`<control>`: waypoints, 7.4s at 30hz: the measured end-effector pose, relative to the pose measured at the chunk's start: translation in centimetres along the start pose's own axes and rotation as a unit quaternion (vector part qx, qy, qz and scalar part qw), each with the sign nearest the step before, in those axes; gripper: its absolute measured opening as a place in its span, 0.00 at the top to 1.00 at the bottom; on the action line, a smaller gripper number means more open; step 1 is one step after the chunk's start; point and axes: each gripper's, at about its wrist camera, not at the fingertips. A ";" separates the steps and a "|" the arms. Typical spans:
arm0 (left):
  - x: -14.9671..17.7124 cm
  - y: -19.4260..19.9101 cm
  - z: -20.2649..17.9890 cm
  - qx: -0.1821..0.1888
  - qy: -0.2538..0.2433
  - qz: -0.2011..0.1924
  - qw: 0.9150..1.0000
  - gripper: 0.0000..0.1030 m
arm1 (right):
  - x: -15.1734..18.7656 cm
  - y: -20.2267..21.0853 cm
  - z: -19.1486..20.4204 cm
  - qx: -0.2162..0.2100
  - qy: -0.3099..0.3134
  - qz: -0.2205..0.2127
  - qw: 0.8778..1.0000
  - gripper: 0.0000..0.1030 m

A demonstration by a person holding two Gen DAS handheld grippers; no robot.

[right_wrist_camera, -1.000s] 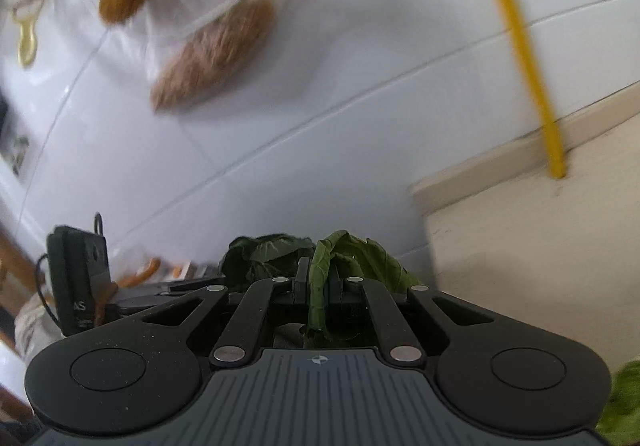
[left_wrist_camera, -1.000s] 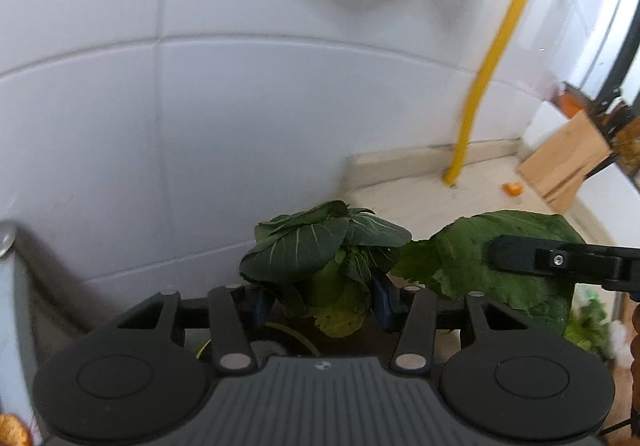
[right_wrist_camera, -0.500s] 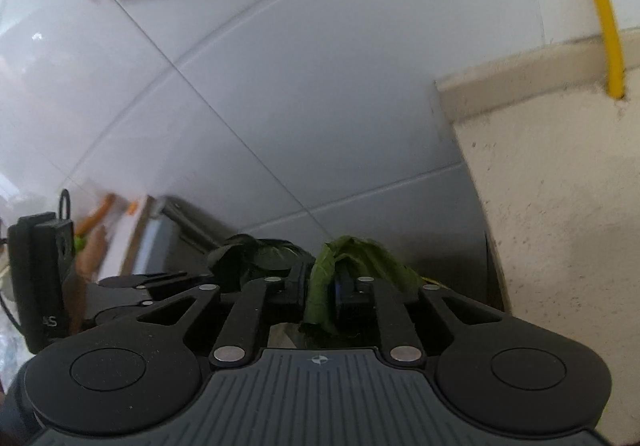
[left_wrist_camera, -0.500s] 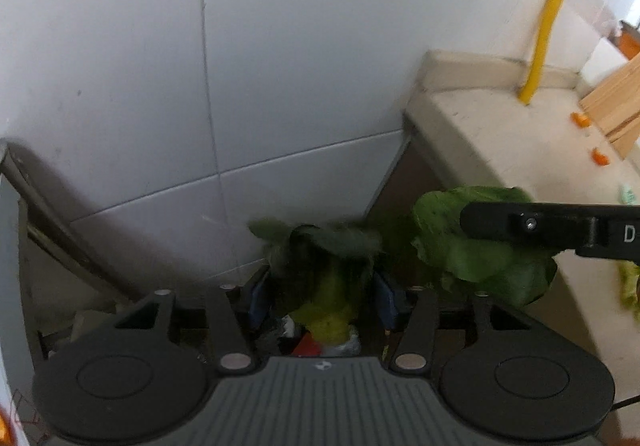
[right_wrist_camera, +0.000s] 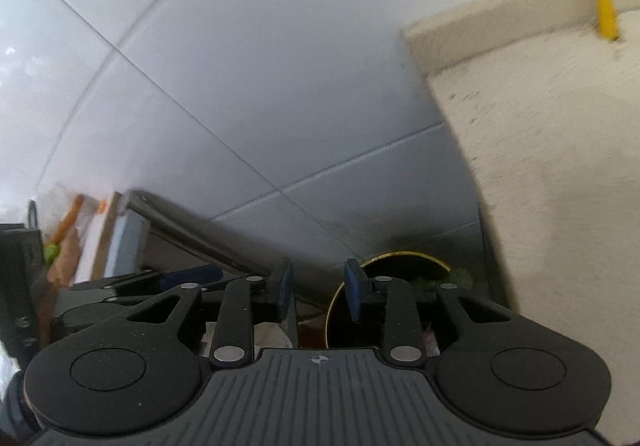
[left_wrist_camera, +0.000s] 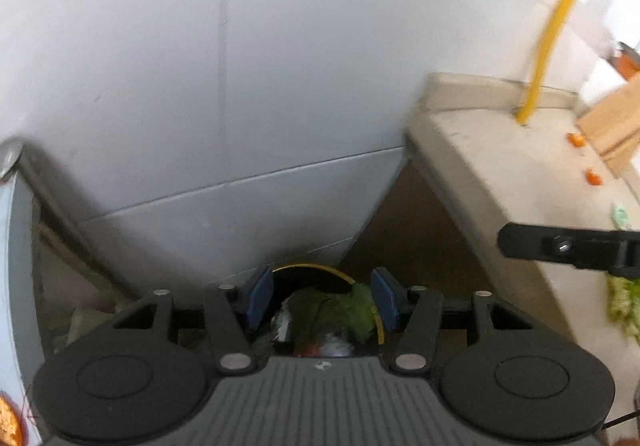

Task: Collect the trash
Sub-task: 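Open both grippers over the bin, dropping the leaves inside, then raise both tools back up toward the remaining scraps on the counter, then grasp a pale cabbage leaf with the right gripper, then grasp a pale cabbage leaf with the left gripper while the right holds its leaf, then carry both held cabbage leaves down over the black bin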

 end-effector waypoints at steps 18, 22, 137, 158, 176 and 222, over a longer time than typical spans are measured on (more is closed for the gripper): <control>-1.9 1.2 -15.1 0.123 -0.170 -0.011 0.978 0.50 | 7.9 16.2 -3.7 0.129 -0.064 -0.173 0.974 0.51; -1.4 1.2 -18.4 0.143 -0.204 -0.005 0.968 0.50 | 10.2 19.2 -6.2 0.166 -0.104 -0.198 0.960 0.48; 2.1 -5.4 -34.6 0.119 -0.388 0.004 0.914 0.36 | 20.3 23.2 -11.6 0.262 -0.102 -0.135 0.950 0.34; -1.4 -3.5 -29.4 0.138 -0.332 0.040 0.932 0.98 | 20.7 24.7 -13.2 0.197 -0.158 -0.126 0.959 0.89; -1.5 -5.4 -31.7 0.113 -0.408 0.041 0.905 0.96 | 21.6 23.9 -13.2 0.178 -0.196 -0.138 0.954 0.89; 0.2 1.1 -2.1 0.014 -0.041 -0.008 0.999 0.93 | 4.9 3.6 2.3 0.010 0.036 -0.047 0.998 0.91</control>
Point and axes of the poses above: each gripper's, at about its wrist camera, not at the fingertips, and y roughly against the way its jaws point, z to its left, x to its underside, and after that the axes turned 9 degrees about z, right-handed
